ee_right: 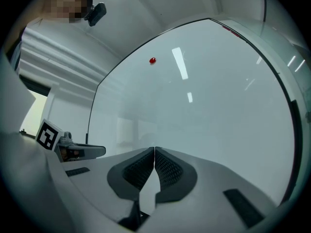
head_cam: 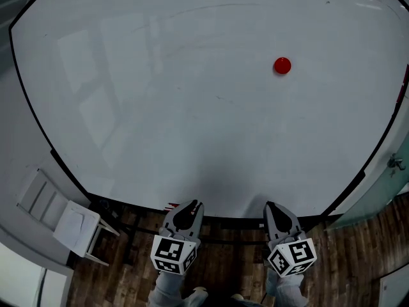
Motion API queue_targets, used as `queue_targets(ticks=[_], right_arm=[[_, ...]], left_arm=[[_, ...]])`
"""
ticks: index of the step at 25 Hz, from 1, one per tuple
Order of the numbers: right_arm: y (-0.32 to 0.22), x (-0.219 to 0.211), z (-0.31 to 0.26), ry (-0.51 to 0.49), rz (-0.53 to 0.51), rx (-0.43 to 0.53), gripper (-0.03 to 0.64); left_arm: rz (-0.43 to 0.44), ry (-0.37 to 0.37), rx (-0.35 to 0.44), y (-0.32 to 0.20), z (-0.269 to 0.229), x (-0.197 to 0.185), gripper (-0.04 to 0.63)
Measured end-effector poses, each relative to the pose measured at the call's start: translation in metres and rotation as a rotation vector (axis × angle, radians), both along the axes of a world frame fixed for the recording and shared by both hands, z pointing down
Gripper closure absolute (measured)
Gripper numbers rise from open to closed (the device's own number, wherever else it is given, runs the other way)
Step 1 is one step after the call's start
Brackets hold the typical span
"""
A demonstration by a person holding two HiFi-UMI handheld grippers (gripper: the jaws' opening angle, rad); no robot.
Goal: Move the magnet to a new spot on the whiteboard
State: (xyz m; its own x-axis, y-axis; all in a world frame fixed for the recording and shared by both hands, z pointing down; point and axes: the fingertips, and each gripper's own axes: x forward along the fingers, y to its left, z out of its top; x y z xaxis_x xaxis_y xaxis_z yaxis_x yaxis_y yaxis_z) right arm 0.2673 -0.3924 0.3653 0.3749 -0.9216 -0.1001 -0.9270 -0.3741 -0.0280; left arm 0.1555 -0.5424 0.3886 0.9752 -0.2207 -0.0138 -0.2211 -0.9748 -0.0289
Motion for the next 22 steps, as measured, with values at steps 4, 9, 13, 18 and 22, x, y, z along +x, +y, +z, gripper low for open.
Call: queue_targets(ticks=[4, 9, 13, 18, 22], right_arm=[[-0.004, -0.006, 0.013, -0.030, -0.010, -0.018, 0.591], [0.001, -0.011, 0.045, -0.063, 0.002, -0.086, 0.589], [0.004, -0.016, 0.065, -0.080, -0.002, -0.133, 0.589], [0.001, -0.023, 0.065, -0.085, -0.046, -0.129, 0.591], [0.002, -0.024, 0.063, -0.084, -0.050, -0.130, 0.591]], left_arm=[[-0.029, -0.025, -0.022, -0.003, 0.013, -0.002, 0.573], [-0.039, -0.064, -0.053, -0.005, 0.034, -0.010, 0.584], [-0.005, -0.063, -0.076, 0.000, 0.043, -0.016, 0.586], [0.035, -0.064, -0.062, 0.005, 0.046, -0.018, 0.586], [0.037, -0.076, -0.038, 0.004, 0.047, -0.018, 0.586]])
